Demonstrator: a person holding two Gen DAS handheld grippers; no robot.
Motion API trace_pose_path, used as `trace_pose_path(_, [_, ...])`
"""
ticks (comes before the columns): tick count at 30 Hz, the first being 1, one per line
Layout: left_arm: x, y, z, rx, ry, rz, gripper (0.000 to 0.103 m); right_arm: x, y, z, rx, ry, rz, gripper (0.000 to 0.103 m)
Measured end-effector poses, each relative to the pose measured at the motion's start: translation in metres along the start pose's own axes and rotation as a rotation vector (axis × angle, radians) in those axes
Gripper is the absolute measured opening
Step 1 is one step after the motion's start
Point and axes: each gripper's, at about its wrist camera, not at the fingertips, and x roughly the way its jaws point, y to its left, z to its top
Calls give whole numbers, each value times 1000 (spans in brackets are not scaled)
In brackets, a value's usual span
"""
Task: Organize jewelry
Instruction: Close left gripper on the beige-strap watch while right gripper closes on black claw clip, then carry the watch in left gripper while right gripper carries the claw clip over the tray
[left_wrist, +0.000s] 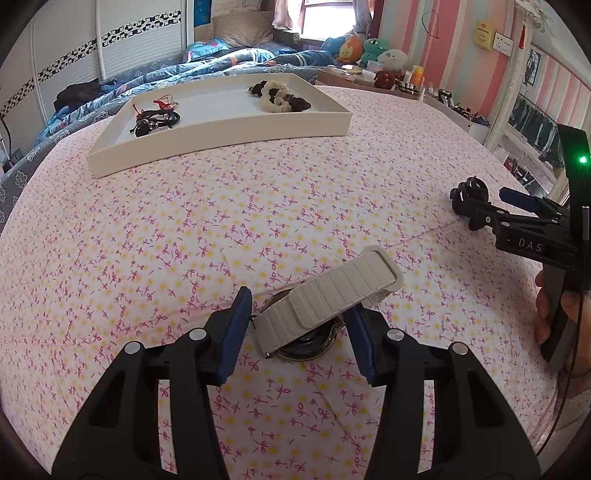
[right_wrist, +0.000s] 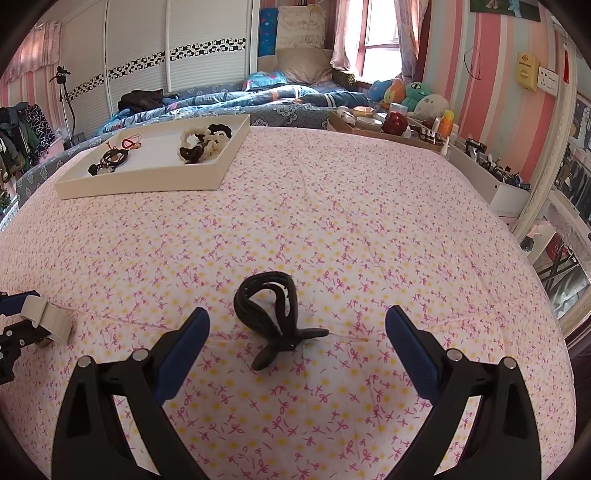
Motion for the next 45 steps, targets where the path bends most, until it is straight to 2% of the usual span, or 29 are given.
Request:
trace_pose_path(2, [-1, 1, 0, -2, -1, 0, 49, 0, -2, 0, 8, 1, 3, 96])
trace_pose_path(6, [-3, 3, -1, -10, -5, 6, 41, 1, -3, 1, 19, 2, 9, 96])
trace_pose_path(14, [-5, 6, -2, -24, -6, -2, 37, 2, 0, 4, 7, -4, 4, 95])
trace_pose_path(16, [-6, 7, -2, -31, -8, -3, 33, 4, 0, 5, 3, 2, 2, 94])
trace_pose_path(22, [-7, 10, -1, -47, -8, -11, 29, 7, 0, 6, 7, 24, 2, 81])
trace_pose_path(24, [-7, 10, -1, -49, -8, -12, 29, 8, -1, 6, 11, 29, 3, 73])
trace_pose_path(26, [-7, 11, 0, -55, -6, -12, 28, 11, -2, 5, 16, 44, 15, 60])
trace_pose_path(27, [-6, 11, 0, -56, -6, -12, 28, 11, -3, 5, 17, 46, 22, 58])
trace_pose_path(28, [-6, 11, 0, -57, -5, -12, 28, 10, -3, 5, 17, 43, 25, 50])
trace_pose_path(34, [-6, 15, 2, -73, 4, -18, 25, 9, -2, 5, 24, 42, 32, 50])
trace_pose_path(36, [-6, 14, 3, -73, 7, -14, 23, 7, -2, 5, 30, 40, 37, 37])
trace_pose_path(41, [-5, 15, 6, -72, 11, 1, 15, 7, 4, 8, 16, 56, 35, 37])
trace_pose_path(45, [-6, 15, 10, -70, 20, 2, 13, 8, 7, 12, 13, 71, 55, 37])
